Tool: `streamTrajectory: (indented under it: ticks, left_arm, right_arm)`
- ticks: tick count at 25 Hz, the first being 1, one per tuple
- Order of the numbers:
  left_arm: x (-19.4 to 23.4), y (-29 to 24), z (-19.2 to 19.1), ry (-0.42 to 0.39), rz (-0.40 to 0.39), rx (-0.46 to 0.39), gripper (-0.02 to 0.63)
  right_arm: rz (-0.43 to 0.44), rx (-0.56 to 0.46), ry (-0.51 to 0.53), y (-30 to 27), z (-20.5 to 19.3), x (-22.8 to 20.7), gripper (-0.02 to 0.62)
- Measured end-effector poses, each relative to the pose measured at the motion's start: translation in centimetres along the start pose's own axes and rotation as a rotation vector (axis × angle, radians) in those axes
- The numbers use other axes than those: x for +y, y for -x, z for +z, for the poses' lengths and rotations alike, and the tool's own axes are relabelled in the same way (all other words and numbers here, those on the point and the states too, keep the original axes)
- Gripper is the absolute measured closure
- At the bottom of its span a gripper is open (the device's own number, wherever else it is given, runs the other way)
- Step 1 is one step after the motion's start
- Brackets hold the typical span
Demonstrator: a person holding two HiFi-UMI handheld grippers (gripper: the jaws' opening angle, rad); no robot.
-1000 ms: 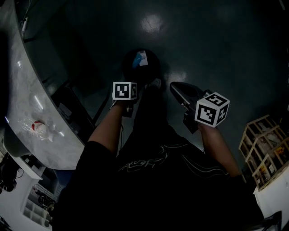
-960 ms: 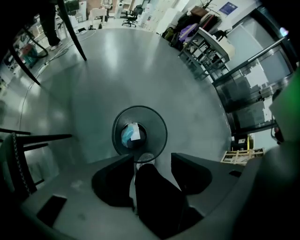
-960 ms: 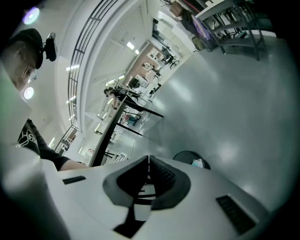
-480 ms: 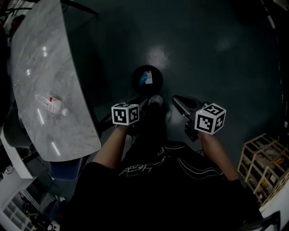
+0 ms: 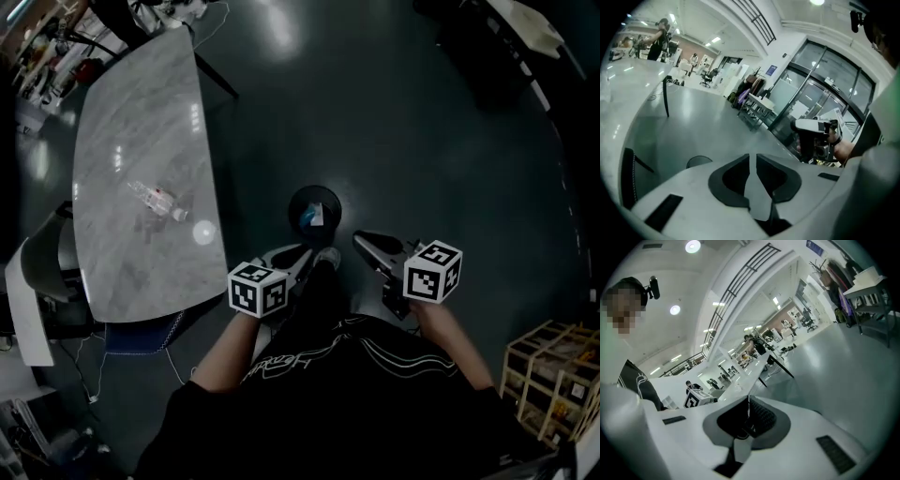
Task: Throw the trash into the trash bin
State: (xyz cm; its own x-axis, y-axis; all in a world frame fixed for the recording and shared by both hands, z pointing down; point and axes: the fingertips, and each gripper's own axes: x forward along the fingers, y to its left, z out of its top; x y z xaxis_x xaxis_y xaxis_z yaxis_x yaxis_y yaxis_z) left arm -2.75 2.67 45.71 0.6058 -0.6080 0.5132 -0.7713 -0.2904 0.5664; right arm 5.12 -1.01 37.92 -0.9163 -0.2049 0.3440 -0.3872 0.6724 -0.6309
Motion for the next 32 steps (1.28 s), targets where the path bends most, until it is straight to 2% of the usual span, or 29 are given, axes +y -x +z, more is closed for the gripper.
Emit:
streamTrajectory:
  ticks: [4,7,16,21,25,29,32]
  left_arm:
    - [-3.9,5.0,2.6,-0.081,-0.01,-0.109,0.594]
    - [-5.9,8.8,4.2,-0.08,0.002,-0.201,0.6]
    - [-6.5,18.8,5.9,-0.108,0.157,-0.359,0.6]
    - [-2.5,23.5,5.8,-0.009,0.253,-0.461,0.6]
    - [2.3,27.0,4.9,0.051,0.338,-0.491,0.6]
    - [7.3,29.2,5.0,0.141,0.372,-0.523,0.6]
    - [9.9,30.2,6.2,0.159,0.387,-0.531,0.6]
  right_arm:
    - [0.094,-0.03,0.045,0.9,0.5,5.3,0.558]
    - [0.145,-0.028,0.106,0.9,0.6,8.9,0.558]
    - [0.286,0.008,0.179,-2.0,1.2,15.6,0.558]
    - [0.358,0.059,0.174,-7.6,1.5,17.5,0.558]
    - [0.39,0.117,0.186,-13.1,0.7,18.7,0.558]
    - [0.405,0.191,0.219,-18.2,-0.3,19.3,0.558]
    - [0.399,0.228,0.225,-20.9,-0.3,19.3,0.558]
